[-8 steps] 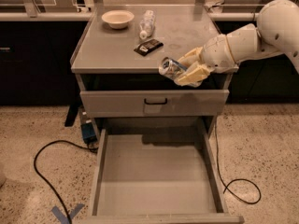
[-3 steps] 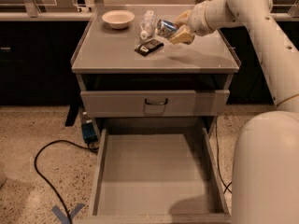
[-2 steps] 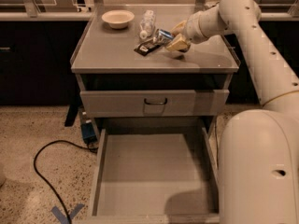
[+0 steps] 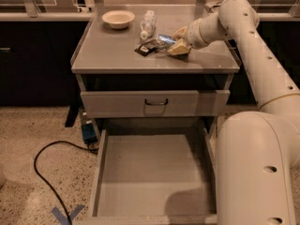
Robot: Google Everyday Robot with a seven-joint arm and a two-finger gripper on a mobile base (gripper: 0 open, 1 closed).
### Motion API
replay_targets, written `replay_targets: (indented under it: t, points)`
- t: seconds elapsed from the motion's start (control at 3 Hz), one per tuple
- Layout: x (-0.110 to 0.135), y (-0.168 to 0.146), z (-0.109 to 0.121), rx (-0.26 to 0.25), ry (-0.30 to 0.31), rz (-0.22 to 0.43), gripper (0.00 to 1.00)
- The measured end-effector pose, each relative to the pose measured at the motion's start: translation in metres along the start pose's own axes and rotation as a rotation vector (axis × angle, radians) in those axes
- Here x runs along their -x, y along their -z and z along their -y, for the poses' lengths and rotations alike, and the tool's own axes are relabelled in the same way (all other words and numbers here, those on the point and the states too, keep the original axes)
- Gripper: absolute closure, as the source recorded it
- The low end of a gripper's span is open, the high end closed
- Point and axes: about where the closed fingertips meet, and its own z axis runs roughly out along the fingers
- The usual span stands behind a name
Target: Pick redbull can from middle drawer and place on counter
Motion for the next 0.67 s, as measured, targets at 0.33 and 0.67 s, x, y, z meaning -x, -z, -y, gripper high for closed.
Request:
replay_targets:
  t: [0.33,0.67]
  points:
    - [0.0000,0.0000,0.0000,0.000,0.000,0.000,0.57]
    - [0.0000,0.0000,0.0000,0.000,0.000,0.000,0.36]
